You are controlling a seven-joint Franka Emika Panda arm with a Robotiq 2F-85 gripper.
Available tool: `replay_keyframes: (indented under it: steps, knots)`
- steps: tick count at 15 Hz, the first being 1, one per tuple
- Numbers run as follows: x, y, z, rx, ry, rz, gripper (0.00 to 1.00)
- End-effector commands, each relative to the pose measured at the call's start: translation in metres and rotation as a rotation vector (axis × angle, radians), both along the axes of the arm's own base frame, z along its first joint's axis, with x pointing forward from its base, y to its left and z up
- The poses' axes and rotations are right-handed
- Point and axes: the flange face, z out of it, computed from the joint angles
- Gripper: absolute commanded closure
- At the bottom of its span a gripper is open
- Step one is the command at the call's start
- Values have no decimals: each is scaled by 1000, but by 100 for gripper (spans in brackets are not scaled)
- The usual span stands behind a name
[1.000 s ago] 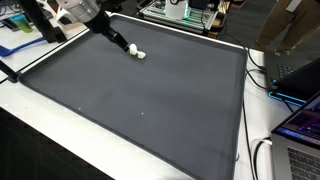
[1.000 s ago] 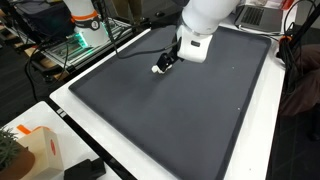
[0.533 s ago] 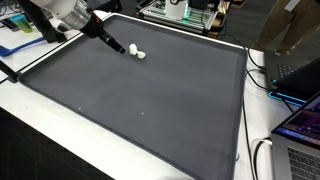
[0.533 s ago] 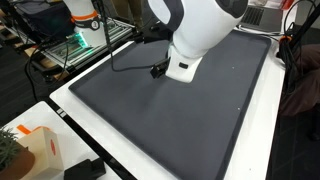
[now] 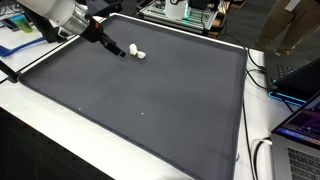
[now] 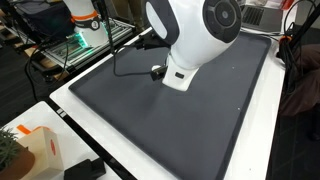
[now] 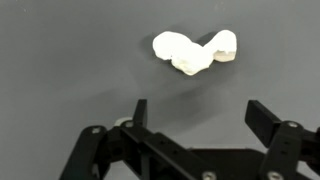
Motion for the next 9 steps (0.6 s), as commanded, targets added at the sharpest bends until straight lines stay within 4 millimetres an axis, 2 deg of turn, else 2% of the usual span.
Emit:
replay_keyframes:
  steps: [1,7,8,9]
  knots:
    - [9,-2,-8,5,40,-37,0]
    - [20,-1,-17,-4,120,-52,0]
    - [14,1,-10,-7,82,-30,0]
    - [16,1,-12,-8,92,-32,0]
